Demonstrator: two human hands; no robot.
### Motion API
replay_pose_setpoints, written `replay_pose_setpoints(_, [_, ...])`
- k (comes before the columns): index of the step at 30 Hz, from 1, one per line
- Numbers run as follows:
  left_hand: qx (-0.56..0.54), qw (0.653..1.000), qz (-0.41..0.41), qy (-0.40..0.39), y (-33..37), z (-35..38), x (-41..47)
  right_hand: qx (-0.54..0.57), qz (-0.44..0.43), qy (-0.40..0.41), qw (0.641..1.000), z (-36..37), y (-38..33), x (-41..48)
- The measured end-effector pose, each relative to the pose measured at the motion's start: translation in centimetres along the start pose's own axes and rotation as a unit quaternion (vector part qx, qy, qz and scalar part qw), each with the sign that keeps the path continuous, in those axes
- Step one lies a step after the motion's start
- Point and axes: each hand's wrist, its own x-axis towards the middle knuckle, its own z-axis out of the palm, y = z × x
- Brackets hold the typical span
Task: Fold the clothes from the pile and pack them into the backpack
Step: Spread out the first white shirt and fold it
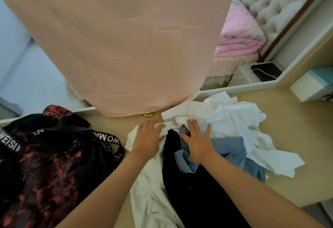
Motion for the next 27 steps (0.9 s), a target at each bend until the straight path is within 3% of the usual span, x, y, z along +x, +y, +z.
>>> replay_pose_setpoints(1, [-0.018, 0.999, 0.043, -0.024, 0.7, 0.8, 0.2, 0.007, 0.004, -0.003, 1.0, 0.0, 0.1, 0.0])
replay_pose_setpoints(3, [0.004, 0.987, 0.068, -0.144, 1.5, 2.6, 0.0, 0.027, -0.007, 0.0, 1.0, 0.5, 0.9, 0.4])
replay_pose_setpoints(5, [0.075, 0.959, 0.027, -0.271, 0.8, 4.4, -0.7, 0.017, -0.034, 0.031, 0.999, 0.6, 2.5, 0.9])
replay_pose_setpoints(7, [0.1, 0.94, -0.011, -0.325, -0.4, 5.4, -1.1, -0.024, -0.003, 0.061, 0.998, 0.9, 5.0, 0.9])
replay_pose_setpoints(11, [0.095, 0.951, -0.012, -0.294, -0.5, 5.7, -1.4, -0.111, 0.101, -0.003, 0.989, 1.0, 7.4, 0.7])
replay_pose_setpoints(13, [0.092, 0.968, -0.005, -0.235, 0.5, 5.6, -1.5, -0.086, 0.104, 0.024, 0.991, 0.1, 5.4, 0.6])
replay_pose_setpoints(15, [0.078, 0.978, 0.007, -0.191, 1.3, 5.8, -1.6, 0.06, -0.022, 0.118, 0.991, -0.4, 1.6, 0.1])
replay_pose_setpoints(17, [0.051, 0.977, 0.005, -0.205, 1.3, 6.3, -2.0, 0.16, -0.174, 0.087, 0.968, 0.1, -2.3, -1.4])
replay_pose_setpoints(19, [0.026, 0.96, -0.016, -0.278, 0.6, 6.6, -2.6, 0.094, -0.18, -0.021, 0.979, 1.4, -4.3, -2.1])
replay_pose_setpoints(21, [0.039, 0.943, -0.019, -0.331, -0.3, 6.5, -3.1, -0.002, -0.149, -0.05, 0.988, 2.4, -4.2, -1.7])
replay_pose_setpoints(27, [0.098, 0.965, -0.036, -0.241, -0.4, 6.9, -3.5, -0.108, -0.14, -0.048, 0.983, 0.4, -1.0, -0.8])
